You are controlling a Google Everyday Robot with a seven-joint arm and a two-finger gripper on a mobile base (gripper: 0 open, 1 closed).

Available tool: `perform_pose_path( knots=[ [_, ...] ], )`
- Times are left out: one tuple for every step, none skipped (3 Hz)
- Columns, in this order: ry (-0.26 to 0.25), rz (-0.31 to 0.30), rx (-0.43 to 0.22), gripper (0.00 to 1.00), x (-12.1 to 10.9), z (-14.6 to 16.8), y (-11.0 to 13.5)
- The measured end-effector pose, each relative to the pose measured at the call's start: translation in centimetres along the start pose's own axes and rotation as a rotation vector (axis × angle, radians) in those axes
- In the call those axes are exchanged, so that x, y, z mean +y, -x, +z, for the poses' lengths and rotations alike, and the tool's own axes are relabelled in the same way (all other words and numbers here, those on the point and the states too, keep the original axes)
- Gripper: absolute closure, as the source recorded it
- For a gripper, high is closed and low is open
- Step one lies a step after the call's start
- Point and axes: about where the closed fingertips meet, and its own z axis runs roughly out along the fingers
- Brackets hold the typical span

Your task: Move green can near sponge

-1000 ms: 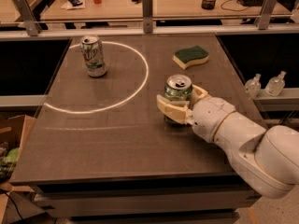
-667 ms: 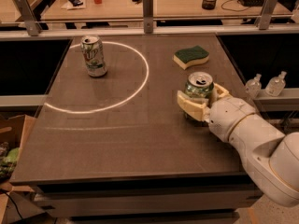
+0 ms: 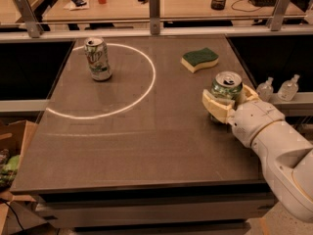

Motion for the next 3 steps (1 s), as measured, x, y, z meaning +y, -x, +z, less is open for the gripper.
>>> perform_pose_path(
  knots=[
    [-0.045, -0.008, 0.000, 1.00, -1.0, 1.3, -0.1],
    [-0.120, -0.028, -0.019, 1.00, -2.7, 4.7, 0.2],
    [-0.209, -0.051, -0.024, 1.00, -5.2, 8.0, 0.0]
  ],
)
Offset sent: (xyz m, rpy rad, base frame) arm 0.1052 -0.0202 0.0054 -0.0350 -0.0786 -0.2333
